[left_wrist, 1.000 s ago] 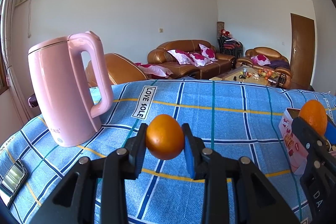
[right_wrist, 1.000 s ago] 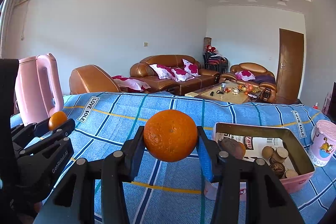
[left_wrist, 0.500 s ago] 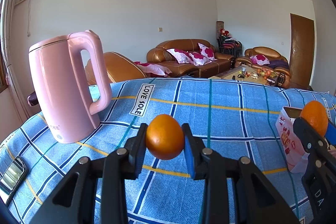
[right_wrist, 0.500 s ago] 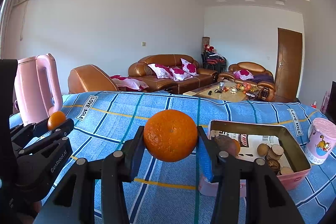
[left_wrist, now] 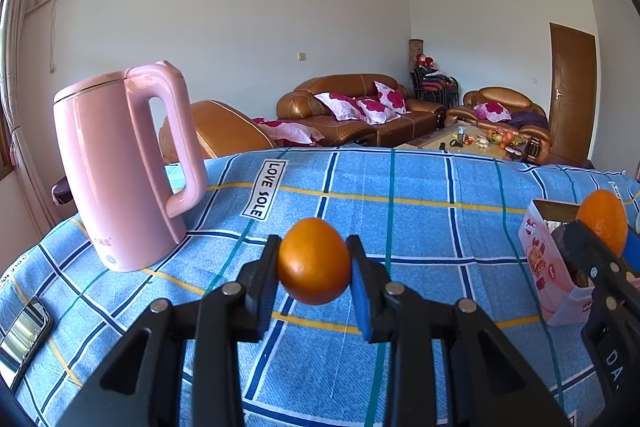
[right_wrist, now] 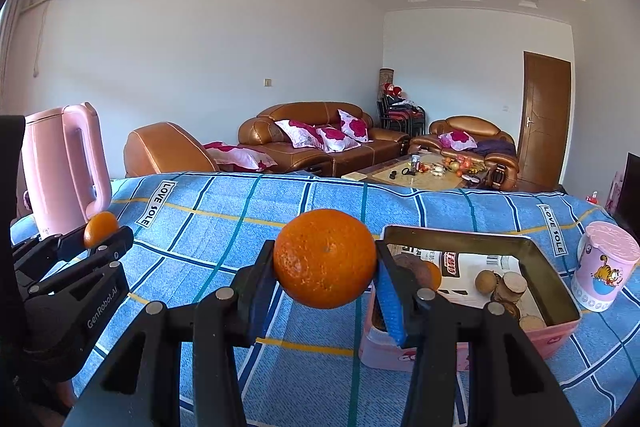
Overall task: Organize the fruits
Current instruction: 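Carry both held oranges toward the pink tin box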
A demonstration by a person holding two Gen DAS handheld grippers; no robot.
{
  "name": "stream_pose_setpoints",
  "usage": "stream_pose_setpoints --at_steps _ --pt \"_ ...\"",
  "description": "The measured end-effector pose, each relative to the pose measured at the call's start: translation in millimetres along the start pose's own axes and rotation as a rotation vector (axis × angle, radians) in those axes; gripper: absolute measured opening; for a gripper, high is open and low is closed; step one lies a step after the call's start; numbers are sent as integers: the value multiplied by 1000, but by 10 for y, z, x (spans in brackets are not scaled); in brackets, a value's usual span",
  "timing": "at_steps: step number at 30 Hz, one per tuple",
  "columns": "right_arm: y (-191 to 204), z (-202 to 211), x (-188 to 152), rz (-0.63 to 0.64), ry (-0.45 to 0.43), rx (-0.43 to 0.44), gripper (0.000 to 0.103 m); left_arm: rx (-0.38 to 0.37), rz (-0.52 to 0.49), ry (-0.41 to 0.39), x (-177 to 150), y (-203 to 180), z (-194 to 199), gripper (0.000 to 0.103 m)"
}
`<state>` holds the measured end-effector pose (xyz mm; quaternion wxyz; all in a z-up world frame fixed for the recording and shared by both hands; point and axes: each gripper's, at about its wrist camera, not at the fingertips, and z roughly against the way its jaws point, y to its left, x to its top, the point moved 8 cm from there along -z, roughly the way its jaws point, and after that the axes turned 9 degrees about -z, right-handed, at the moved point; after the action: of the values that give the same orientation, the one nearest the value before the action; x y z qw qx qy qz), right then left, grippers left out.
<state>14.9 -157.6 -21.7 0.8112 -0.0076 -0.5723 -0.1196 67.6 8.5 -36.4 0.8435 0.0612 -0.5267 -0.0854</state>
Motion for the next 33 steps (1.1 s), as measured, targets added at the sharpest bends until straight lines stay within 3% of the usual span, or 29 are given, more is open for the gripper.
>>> stream_pose_setpoints --at_steps 33 --pt "-740 108 90 2 -17 -106 49 -74 -69 -15 59 -723 201 34"
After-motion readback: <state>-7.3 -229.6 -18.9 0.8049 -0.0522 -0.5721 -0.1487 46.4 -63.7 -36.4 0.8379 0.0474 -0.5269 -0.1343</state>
